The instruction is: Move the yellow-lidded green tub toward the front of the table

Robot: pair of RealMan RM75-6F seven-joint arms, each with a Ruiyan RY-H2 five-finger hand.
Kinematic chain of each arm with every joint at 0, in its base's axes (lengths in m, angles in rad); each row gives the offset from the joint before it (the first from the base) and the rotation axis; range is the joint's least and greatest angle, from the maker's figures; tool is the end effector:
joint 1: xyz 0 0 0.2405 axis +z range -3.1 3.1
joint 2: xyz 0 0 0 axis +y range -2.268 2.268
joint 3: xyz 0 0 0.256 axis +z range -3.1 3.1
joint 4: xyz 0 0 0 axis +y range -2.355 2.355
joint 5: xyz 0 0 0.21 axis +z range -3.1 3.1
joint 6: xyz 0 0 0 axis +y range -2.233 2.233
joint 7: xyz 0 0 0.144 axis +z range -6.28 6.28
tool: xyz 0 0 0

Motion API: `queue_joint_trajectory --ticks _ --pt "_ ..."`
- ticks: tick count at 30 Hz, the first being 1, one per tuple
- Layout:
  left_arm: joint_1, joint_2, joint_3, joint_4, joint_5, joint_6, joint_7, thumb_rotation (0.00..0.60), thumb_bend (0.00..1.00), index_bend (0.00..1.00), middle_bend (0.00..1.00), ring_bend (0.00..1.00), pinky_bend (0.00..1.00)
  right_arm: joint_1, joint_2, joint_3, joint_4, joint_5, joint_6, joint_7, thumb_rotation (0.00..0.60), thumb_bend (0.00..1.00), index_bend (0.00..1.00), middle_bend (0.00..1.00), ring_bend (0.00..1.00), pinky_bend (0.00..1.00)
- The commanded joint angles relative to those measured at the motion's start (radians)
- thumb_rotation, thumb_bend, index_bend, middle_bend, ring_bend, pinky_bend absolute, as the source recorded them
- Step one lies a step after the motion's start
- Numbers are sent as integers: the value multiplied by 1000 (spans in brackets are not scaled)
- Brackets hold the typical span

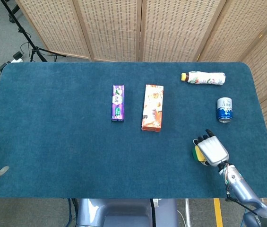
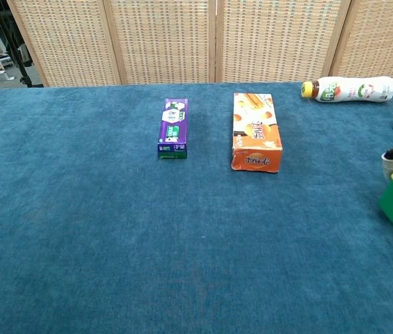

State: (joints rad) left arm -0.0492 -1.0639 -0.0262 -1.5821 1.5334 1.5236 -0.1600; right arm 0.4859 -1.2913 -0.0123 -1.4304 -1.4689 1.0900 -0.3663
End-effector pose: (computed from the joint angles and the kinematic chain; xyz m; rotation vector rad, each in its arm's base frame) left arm -0.3220 0.1654 0.1800 -1.3536 -0.9561 -0.9642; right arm -0.2704 -0.2827 0.0624 1.9484 -0.5630 0.5974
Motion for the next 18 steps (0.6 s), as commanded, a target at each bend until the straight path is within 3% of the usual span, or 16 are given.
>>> queue_joint_trajectory --ticks 1,6,7,11,18 --pt "0 0 0 0 0 0 1 600 0 0 0 0 0 -8 -7 13 28 -76 84 166 600 319 521 541 444 175" --pt "1 0 3 -1 6 3 0 600 0 0 0 0 0 -13 -49 35 133 -112 154 526 600 466 521 541 444 175" --pt "1 0 3 -2 7 4 -1 600 0 0 0 0 0 -16 -68 42 163 -100 156 649 600 483 521 541 444 175" --pt "1 0 4 -3 8 5 0 600 0 0 0 0 0 -29 -126 60 271 -55 144 923 600 557 521 546 444 175" --pt "0 -5 4 -5 4 0 13 600 0 0 0 0 0 -59 -224 63 461 -14 113 1200 600 626 522 548 444 175"
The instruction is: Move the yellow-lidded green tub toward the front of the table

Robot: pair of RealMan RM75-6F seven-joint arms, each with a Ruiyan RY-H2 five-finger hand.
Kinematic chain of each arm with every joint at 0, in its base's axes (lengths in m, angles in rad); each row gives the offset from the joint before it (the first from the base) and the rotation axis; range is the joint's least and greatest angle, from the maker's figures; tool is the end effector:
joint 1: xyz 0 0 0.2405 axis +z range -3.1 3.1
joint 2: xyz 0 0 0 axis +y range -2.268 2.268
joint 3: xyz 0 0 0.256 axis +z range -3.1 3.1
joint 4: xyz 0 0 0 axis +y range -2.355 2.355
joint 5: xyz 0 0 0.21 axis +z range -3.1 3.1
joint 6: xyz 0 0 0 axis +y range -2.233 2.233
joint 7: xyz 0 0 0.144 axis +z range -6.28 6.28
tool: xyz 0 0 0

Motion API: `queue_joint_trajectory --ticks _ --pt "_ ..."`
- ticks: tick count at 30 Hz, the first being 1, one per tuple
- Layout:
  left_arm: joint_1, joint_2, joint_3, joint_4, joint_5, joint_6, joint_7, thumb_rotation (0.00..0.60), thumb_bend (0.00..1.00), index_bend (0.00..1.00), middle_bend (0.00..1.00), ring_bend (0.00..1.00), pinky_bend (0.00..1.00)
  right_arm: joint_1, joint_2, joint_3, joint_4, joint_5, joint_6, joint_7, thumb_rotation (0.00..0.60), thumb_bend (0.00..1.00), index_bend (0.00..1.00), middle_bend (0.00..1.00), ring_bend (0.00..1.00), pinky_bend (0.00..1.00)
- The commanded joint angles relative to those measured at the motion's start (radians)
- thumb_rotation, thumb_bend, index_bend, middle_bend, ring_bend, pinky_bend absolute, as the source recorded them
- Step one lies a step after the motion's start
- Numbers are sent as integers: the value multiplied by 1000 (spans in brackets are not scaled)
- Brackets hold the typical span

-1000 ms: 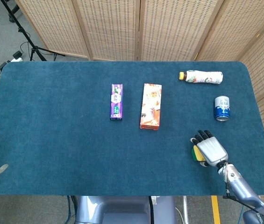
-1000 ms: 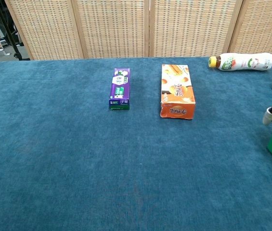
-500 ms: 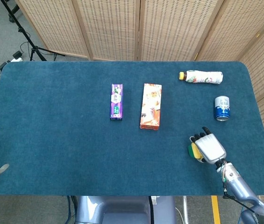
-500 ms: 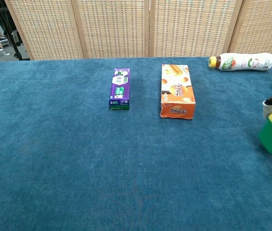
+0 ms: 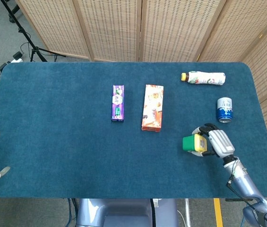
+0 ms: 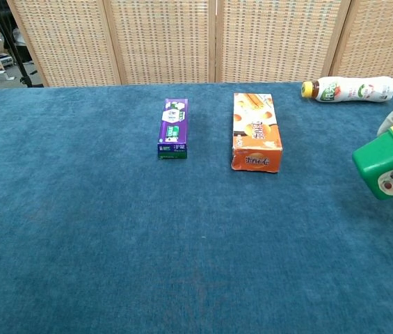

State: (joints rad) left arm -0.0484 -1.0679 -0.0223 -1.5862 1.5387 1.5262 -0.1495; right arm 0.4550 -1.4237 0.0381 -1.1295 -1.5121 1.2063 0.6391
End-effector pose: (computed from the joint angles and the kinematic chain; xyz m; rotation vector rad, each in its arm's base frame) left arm -0.3206 0.1643 0.1777 -1.3600 -0.9544 -0.9632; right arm -0.3001 -0.3061 0.0702 1.5310 -1.2890 1.2467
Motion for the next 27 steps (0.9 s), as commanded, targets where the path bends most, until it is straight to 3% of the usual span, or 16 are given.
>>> queue_joint_trajectory --ticks 1,11,13,18,27 --pt "-2 -2 1 -1 -1 -4 6 600 0 0 0 0 0 -34 -107 9 187 27 -1 217 600 632 522 547 444 175" --pt "-5 -7 2 -4 -4 -12 24 600 0 0 0 0 0 -50 -203 -11 375 -11 24 347 600 646 522 517 431 175" --pt "-5 -8 3 -4 -4 -13 26 600 0 0 0 0 0 -51 -206 -18 389 -17 21 362 600 645 472 433 360 175" --pt "-5 -9 3 -5 -2 -11 30 600 0 0 0 0 0 -50 -185 -64 401 -73 31 437 600 590 105 65 44 166" --pt "1 -6 7 -6 9 3 21 600 0 0 0 0 0 -76 -166 -87 456 -114 124 487 600 569 61 0 0 135"
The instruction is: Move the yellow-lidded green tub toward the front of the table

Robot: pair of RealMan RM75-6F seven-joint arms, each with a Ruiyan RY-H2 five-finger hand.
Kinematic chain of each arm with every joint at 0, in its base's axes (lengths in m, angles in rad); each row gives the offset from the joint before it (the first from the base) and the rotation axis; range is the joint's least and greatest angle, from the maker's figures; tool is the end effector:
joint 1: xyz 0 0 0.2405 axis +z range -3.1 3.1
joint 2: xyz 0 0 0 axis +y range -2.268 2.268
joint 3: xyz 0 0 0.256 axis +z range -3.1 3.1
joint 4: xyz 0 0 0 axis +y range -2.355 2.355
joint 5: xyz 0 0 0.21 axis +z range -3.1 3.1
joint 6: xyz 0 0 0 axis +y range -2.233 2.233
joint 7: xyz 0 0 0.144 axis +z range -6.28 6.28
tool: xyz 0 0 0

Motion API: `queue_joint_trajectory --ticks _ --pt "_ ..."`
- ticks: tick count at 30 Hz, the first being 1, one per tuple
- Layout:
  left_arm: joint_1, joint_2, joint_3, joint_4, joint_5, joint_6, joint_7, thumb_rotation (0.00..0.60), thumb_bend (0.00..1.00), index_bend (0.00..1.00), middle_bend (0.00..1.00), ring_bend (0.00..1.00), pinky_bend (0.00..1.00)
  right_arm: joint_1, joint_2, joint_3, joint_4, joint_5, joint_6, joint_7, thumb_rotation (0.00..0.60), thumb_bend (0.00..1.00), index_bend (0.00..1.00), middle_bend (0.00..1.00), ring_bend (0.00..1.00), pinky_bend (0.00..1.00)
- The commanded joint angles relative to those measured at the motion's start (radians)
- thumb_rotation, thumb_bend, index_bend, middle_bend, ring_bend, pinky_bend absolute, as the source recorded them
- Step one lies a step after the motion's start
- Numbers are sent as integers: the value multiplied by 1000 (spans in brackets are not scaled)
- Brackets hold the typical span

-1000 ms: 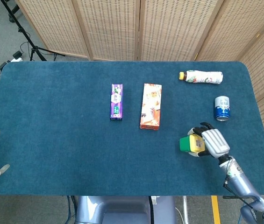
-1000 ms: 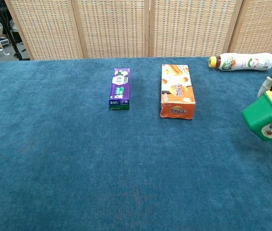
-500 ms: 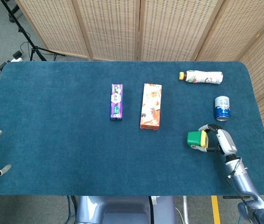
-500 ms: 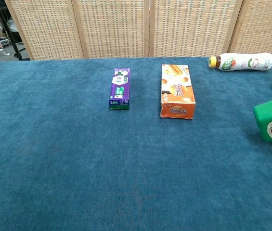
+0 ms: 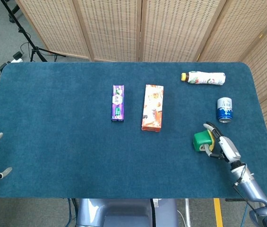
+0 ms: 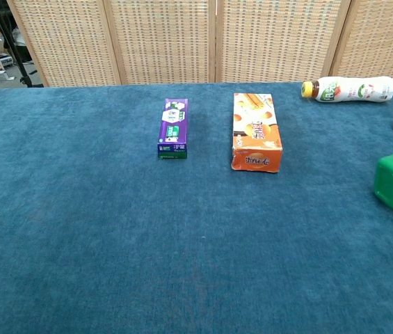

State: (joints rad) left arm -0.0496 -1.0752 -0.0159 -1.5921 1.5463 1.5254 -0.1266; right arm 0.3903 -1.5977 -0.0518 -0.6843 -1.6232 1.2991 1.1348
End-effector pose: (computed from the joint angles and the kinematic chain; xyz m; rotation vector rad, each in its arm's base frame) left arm -0.3184 0.1632 0.1733 -1.3752 -0.9498 -0.9552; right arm -0.3569 -0.2873 0.0589 1.4567 -1.4944 1.3521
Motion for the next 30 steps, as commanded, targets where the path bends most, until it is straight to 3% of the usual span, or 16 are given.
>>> queue_joint_trajectory --ticks 1,5,8,10,12,15,21,24,30 --pt "3 1 1 0 3 5 -3 600 0 0 0 0 0 -15 12 7 9 -2 48 -19 600 569 60 0 0 131" --pt "4 2 3 0 7 9 -5 600 0 0 0 0 0 -29 61 19 -42 -10 122 -67 600 555 60 0 0 113" --pt "4 3 3 1 9 9 -7 600 0 0 0 0 0 -31 103 25 -101 -14 148 -130 600 486 60 0 0 85" --pt "5 3 3 1 10 12 -8 600 0 0 0 0 0 -29 138 30 -148 -19 159 -207 600 370 59 0 0 71" --pt "6 4 3 1 9 13 -10 600 0 0 0 0 0 -20 187 25 -210 -32 150 -322 600 163 40 0 0 54" --pt "6 5 3 1 10 14 -12 600 0 0 0 0 0 -7 289 8 -365 -49 103 -567 600 1 2 0 0 39" --pt "6 6 6 2 15 15 -13 600 0 0 0 0 0 25 477 9 -787 12 -74 -1153 600 0 0 0 0 32" --pt "9 9 5 3 16 21 -21 600 0 0 0 0 0 61 522 24 -915 82 -185 -1338 600 0 0 0 0 32" --pt "9 14 2 7 11 22 -38 600 0 0 0 0 0 127 553 53 -1035 230 -339 -1568 600 0 0 0 0 32"
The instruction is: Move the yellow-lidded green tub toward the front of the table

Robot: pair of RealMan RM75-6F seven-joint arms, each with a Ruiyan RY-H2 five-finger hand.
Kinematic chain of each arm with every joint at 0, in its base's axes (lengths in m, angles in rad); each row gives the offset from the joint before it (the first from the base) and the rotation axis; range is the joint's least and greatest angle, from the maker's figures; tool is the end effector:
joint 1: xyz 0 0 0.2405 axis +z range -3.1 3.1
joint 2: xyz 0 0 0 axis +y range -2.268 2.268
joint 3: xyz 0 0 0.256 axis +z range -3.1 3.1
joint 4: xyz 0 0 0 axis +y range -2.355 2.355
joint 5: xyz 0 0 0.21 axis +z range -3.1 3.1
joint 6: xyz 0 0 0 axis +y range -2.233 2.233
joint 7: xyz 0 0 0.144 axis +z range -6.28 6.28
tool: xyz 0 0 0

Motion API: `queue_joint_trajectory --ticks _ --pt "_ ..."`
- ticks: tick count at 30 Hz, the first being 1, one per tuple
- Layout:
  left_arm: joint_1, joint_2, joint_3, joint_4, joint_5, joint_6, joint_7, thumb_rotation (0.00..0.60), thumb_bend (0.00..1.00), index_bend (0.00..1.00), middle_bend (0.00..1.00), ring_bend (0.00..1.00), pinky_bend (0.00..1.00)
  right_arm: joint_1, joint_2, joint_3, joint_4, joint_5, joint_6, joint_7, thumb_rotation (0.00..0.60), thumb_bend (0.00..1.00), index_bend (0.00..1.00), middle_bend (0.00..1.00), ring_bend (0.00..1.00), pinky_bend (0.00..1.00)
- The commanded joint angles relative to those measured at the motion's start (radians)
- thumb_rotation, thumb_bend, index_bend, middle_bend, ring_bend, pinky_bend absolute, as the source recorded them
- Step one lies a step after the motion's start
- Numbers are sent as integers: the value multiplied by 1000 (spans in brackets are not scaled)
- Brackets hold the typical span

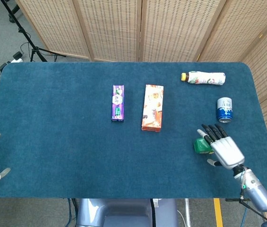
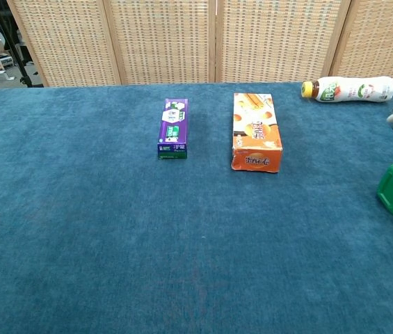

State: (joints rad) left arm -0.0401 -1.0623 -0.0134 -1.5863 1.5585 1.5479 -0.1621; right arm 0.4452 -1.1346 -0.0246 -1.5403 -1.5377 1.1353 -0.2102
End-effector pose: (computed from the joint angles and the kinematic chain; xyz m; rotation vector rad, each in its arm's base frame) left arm -0.3190 0.1597 0.1798 -1.3648 -0.9489 -0.9801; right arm -0.2707 -0.2663 0.1060 1.9213 -0.6507 0.6784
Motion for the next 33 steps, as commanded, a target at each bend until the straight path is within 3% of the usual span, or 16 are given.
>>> queue_joint_trajectory --ticks 1,6,13,17,24,33 --pt "-1 2 -1 2 -3 -2 -4 600 0 0 0 0 0 86 90 31 -194 181 -203 -262 600 0 0 0 0 32" --pt "-4 2 -3 4 -8 -10 -6 600 0 0 0 0 0 128 71 55 -218 306 -251 -377 600 0 0 0 0 32" --pt "-5 4 -7 5 -16 -13 -12 600 0 0 0 0 0 190 22 80 -173 462 -287 -491 600 0 6 0 0 32" --pt "-9 2 -8 6 -20 -21 -9 600 0 0 0 0 0 212 6 75 -149 508 -283 -534 600 0 66 27 0 32" --pt "-12 -2 -9 5 -26 -28 0 600 0 0 0 0 0 226 -34 63 -98 486 -283 -516 600 0 239 206 30 32" --pt "-14 -5 -12 6 -32 -33 8 600 0 0 0 0 0 232 -91 54 -21 439 -265 -479 600 22 393 347 145 32"
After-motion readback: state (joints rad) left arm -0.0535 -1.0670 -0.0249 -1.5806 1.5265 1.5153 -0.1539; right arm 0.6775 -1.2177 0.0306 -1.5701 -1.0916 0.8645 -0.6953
